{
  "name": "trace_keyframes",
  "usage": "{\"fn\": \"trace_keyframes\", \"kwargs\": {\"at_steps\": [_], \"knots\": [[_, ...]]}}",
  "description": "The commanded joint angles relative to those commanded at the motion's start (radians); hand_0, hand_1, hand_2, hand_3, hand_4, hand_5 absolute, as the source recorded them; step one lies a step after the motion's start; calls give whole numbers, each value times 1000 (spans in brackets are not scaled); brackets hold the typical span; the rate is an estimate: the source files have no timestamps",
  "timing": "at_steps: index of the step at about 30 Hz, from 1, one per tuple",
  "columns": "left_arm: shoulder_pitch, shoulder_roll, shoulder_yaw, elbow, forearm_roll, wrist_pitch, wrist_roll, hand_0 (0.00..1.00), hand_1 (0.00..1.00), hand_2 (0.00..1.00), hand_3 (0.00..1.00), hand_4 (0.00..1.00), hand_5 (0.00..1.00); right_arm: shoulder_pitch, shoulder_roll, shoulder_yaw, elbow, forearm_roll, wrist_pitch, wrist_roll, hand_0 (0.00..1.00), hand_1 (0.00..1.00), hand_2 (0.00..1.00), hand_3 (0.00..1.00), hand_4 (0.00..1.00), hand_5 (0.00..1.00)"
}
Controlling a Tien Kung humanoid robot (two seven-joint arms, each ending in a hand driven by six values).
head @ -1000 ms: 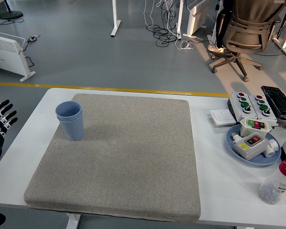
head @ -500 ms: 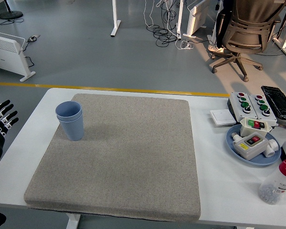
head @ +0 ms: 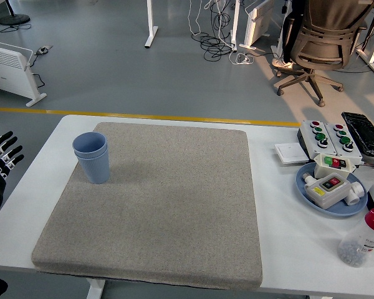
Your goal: Push cup pick cup insert cup
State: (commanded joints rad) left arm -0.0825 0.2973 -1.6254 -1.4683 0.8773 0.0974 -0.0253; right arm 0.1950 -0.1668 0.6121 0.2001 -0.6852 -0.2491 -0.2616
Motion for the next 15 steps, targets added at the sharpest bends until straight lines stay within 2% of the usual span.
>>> {"fn": "trace_keyframes", "kwargs": {"at_steps": [15], "knots": [[-3, -1, 2, 1, 2, 0, 1, 846, 864, 905, 848, 626, 998, 4, 1, -18, -1, 30, -1, 6, 672, 617, 630, 589, 154, 491]]}}
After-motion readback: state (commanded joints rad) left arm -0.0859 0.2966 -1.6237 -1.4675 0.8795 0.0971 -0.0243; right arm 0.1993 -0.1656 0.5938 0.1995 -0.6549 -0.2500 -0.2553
